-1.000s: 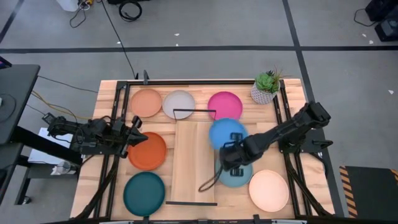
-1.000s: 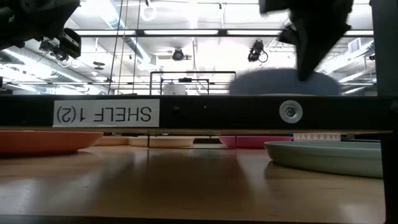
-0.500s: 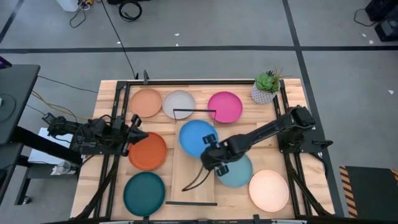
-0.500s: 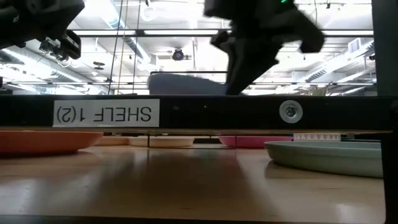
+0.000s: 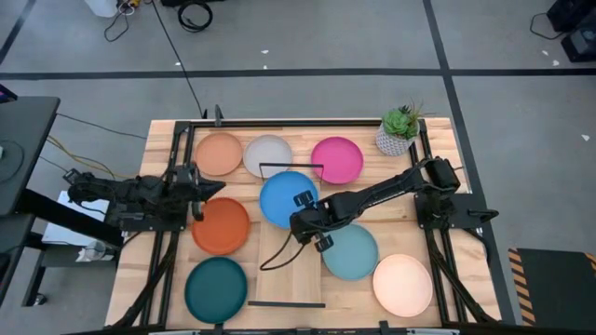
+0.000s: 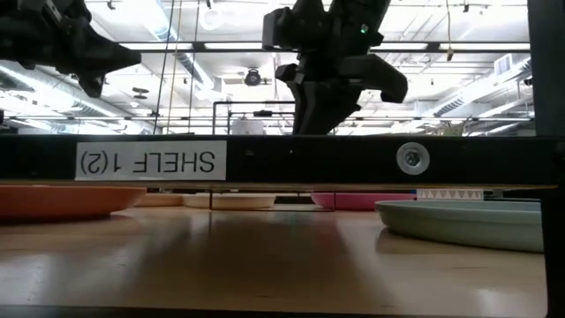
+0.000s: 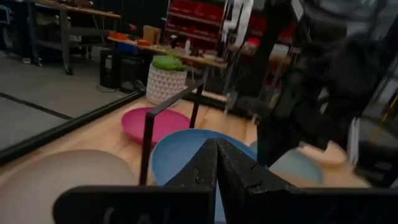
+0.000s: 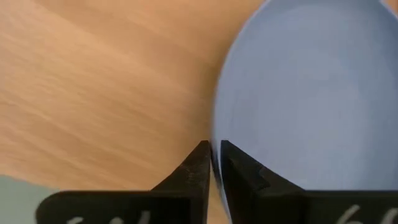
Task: Place and stack plates onto a shelf
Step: Put the blue plate on the shelf, then stack the pink plate on top of the blue plate on the shelf
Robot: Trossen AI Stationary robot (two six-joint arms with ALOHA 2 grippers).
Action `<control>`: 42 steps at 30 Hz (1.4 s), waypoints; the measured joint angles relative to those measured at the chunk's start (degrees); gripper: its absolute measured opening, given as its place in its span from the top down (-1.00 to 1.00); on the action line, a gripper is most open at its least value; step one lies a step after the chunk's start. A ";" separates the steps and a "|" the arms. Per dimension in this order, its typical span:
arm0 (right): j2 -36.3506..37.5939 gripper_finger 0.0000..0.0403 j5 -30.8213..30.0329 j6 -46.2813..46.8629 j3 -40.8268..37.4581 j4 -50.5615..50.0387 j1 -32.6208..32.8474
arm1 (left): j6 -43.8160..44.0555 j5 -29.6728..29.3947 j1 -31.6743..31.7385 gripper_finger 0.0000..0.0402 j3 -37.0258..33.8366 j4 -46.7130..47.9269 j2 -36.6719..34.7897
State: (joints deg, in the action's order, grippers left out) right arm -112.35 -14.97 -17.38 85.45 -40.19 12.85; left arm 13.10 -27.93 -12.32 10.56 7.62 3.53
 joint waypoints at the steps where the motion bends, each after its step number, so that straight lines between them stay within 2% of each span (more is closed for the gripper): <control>1: 0.01 0.73 0.01 0.23 0.00 0.11 -0.03 | -0.33 -0.04 0.00 0.94 0.92 1.33 0.83; 3: 0.01 0.68 -0.02 0.82 0.00 -0.07 0.00 | -0.74 -0.56 0.00 0.94 1.87 3.56 2.46; 8: 3.27 0.56 -2.59 5.29 -0.02 -2.19 0.96 | -0.11 -8.32 0.00 0.86 2.00 4.88 8.32; 10: 5.35 0.53 -4.27 9.29 0.04 -5.44 1.56 | 0.80 -11.08 0.25 0.77 2.00 4.76 11.47; 13: 8.15 0.52 -5.98 17.64 -0.53 -13.57 1.92 | 1.35 -11.76 2.03 0.63 2.81 4.84 15.72; 16: 11.73 0.52 -7.00 22.68 -6.02 -12.93 1.53 | 2.59 -9.03 4.38 0.55 4.81 5.29 19.40; 21: 17.34 0.52 -8.16 25.06 -19.90 -2.99 -0.13 | 3.14 -3.46 7.60 0.54 8.71 7.69 23.72; 26: 20.66 0.47 -9.01 23.93 -30.12 5.35 -4.86 | 0.98 -2.86 8.00 0.54 9.72 7.69 24.59; 30: 21.39 0.32 -8.10 22.02 -33.94 7.82 -10.37 | 1.25 -2.83 7.98 0.54 9.72 7.76 24.60; 36: 20.18 0.06 -7.98 15.91 -35.32 12.55 -17.75 | 1.33 -1.15 7.98 0.54 9.72 7.72 24.59; 39: 18.45 0.02 -6.46 14.03 -35.32 13.82 -19.86 | 1.70 1.91 7.98 0.54 9.72 7.67 24.57; 42: 16.74 0.07 -5.93 13.28 -35.34 13.19 -21.03 | 3.01 6.86 7.98 0.54 9.72 7.67 24.55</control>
State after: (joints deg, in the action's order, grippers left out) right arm -95.61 -20.90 -4.10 50.11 -27.00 -8.18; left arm 16.11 -21.07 -4.34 20.27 15.29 28.08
